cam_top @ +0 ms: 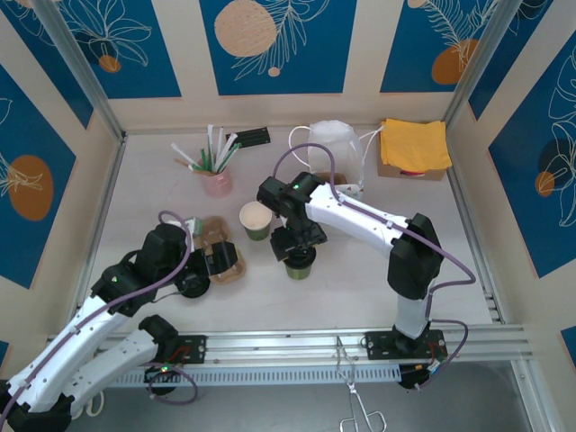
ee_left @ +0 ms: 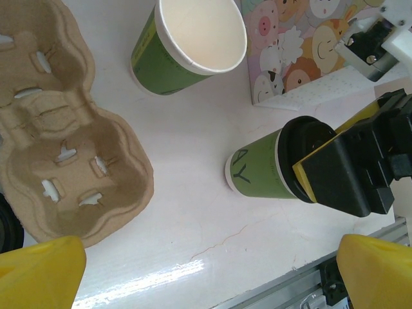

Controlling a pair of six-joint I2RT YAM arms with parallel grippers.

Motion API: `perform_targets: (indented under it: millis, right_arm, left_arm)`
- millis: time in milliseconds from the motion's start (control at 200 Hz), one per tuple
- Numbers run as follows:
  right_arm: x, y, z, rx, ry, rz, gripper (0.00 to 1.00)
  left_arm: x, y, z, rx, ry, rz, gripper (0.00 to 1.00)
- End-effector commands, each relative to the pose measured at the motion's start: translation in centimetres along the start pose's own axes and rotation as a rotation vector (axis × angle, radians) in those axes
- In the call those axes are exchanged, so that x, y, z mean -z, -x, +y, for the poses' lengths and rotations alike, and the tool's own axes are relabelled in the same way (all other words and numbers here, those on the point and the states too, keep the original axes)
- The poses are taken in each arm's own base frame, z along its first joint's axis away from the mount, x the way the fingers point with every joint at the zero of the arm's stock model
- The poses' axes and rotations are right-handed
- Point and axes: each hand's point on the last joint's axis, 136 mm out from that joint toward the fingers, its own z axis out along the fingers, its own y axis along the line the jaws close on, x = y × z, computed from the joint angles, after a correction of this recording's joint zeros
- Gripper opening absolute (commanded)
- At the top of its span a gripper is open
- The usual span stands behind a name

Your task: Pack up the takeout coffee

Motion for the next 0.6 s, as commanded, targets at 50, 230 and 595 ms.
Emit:
perform_targets:
  millis: [50,230,595]
  right_arm:
    - [0.69,-0.7,-0.09,-0.016,0.01,-0.021,0.79]
    - [0.35,-0.9,-0.13,-0.016,0.009,-0.018,0.78]
    - [0.5,-0.91,0.07,-0.013,0.016,-0.038,0.85]
  left_arm:
    - [-0.2,-0.33,-0.54,-0.018,-0.028,0.012,1.0]
    - [-0.22,-0.3,-0.57,-0.018,-0.029,0.011,1.0]
    - [-0.38,-0.41,-0.52,-0.014,-0.027,0.017,1.0]
